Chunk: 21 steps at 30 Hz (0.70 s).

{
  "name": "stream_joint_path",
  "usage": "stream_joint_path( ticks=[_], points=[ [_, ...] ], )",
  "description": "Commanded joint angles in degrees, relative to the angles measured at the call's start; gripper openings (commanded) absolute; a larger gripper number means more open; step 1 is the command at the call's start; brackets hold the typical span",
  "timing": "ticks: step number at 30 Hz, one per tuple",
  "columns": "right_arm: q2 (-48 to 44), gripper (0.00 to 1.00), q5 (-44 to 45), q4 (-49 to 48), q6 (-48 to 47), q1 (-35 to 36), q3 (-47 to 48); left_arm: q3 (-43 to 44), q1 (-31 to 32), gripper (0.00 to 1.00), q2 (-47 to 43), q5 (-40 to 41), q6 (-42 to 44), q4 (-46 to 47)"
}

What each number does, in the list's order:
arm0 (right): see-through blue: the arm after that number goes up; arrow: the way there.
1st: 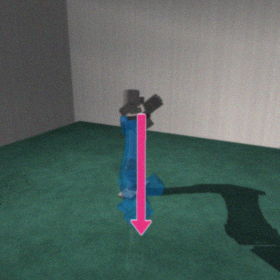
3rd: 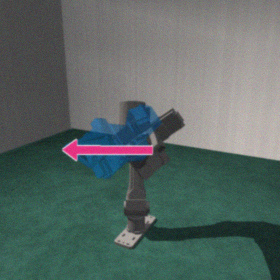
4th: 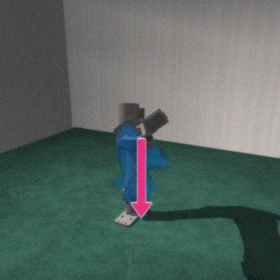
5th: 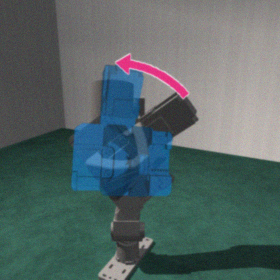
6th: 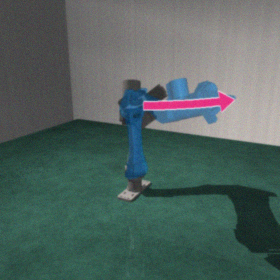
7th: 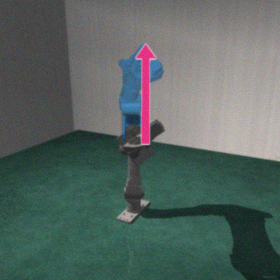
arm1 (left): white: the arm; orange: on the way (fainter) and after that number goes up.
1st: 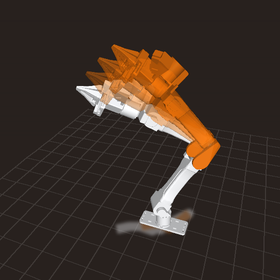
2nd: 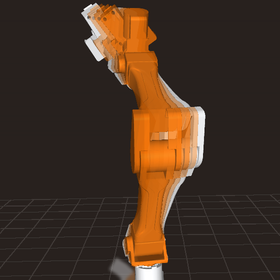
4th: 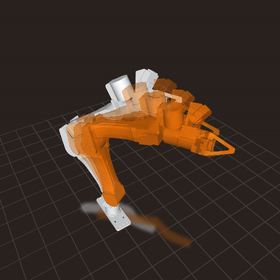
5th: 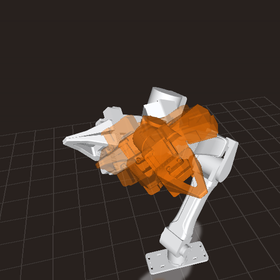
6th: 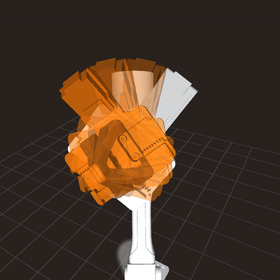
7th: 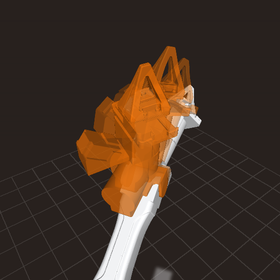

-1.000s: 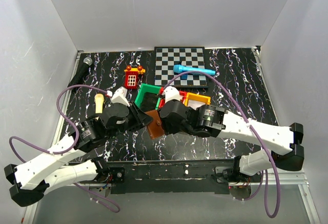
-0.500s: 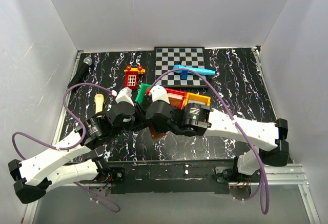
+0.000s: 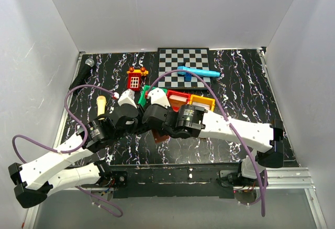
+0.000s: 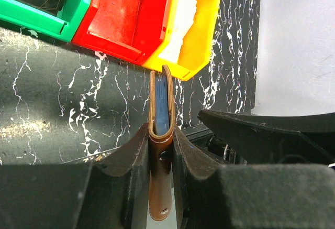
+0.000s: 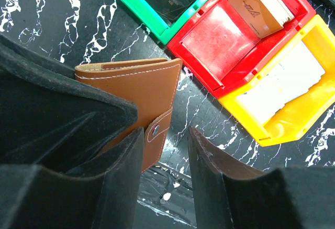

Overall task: Take the credit cards out of the card holder
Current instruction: Open the credit card from the card holder.

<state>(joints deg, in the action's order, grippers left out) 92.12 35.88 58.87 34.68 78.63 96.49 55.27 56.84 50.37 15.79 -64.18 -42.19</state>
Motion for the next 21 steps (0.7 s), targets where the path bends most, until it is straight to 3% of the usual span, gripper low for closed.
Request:
stream_joint_path(
  ticks=[1,7,16,20,21],
  points=[
    [1.22,0.44,3.23,3.62,1.18,0.12,2.39,2.92,0.11,0.00,-1.06,-0.59,-0.94,1.94],
    [1.57,0.30,2.62,3.71,1.27,0.12,2.04,2.92,0.11,0.00,-1.41,-0.67,-0.94,2.03],
    [1.66,0.17,1.83,3.97,1.27,0.12,1.69,2.83,0.11,0.00,-1.68,-0.68,-0.51,2.03],
    [1.14,0.01,1.48,3.97,1.10,0.12,1.69,2.48,0.11,0.00,-2.20,-0.15,-0.15,1.85],
    [0.87,0.01,1.21,3.97,1.10,0.12,1.60,2.30,0.11,0.00,-2.38,0.11,-0.15,1.68]
  ],
)
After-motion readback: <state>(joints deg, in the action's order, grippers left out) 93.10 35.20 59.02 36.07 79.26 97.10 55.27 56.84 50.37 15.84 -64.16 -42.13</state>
